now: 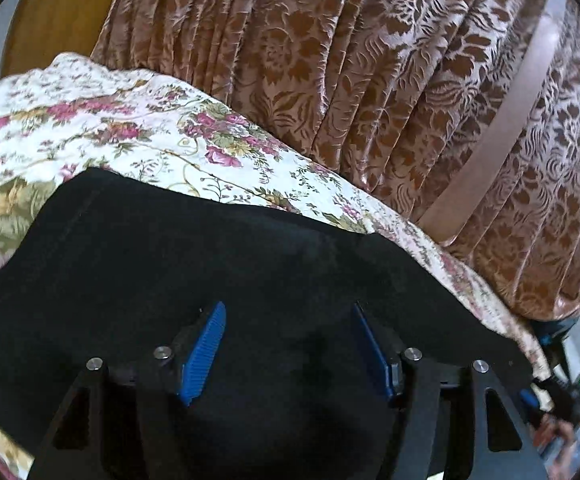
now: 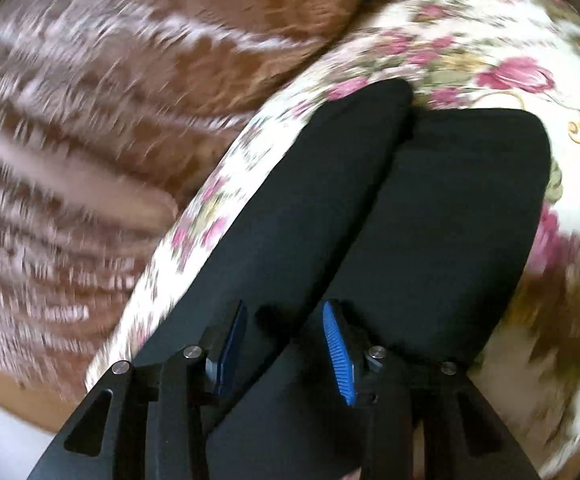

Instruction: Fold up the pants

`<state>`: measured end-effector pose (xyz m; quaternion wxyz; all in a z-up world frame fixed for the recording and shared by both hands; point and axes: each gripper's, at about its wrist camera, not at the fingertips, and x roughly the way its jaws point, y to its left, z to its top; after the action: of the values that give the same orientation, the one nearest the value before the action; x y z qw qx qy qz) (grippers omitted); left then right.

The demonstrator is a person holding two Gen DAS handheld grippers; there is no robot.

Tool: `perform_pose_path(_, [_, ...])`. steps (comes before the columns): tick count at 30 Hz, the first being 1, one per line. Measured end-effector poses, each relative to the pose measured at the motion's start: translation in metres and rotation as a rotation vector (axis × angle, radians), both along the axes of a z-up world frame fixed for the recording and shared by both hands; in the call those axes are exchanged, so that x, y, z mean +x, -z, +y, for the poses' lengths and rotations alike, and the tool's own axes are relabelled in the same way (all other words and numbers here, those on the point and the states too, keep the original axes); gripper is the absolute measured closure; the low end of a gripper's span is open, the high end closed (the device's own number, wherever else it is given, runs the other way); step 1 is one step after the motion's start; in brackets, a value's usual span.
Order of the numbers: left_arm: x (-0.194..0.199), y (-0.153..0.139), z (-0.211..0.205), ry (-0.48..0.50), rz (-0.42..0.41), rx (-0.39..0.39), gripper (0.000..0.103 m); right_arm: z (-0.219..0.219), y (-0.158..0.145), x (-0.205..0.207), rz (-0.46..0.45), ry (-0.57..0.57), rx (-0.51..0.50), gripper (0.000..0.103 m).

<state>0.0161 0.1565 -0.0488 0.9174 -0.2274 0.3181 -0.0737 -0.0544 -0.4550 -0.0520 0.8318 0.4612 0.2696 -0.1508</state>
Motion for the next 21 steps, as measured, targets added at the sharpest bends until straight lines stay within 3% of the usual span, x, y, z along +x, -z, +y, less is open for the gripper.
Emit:
perform_pose_path(5, [0.000, 0.009, 0.012, 0.018, 0.023, -0.004, 0.046, -0.032, 0.010, 0.006, -0.080, 0.053, 0.049, 0.065])
perform_pose_path(9, [-0.001, 0.008, 0.011, 0.025, 0.019, -0.008, 0.045, -0.037, 0.013, 0.022, -0.045, 0.040, 0.022, 0.089])
perform_pose_path(11, [-0.002, 0.008, 0.014, 0.029, 0.013, -0.026, 0.045, -0.036, 0.009, 0.021, -0.058, 0.036, 0.005, 0.094])
perform_pose_path(21, [-0.010, 0.010, 0.017, 0.054, 0.005, -0.030, 0.047, -0.031, -0.028, -0.049, -0.089, 0.079, -0.105, 0.102])
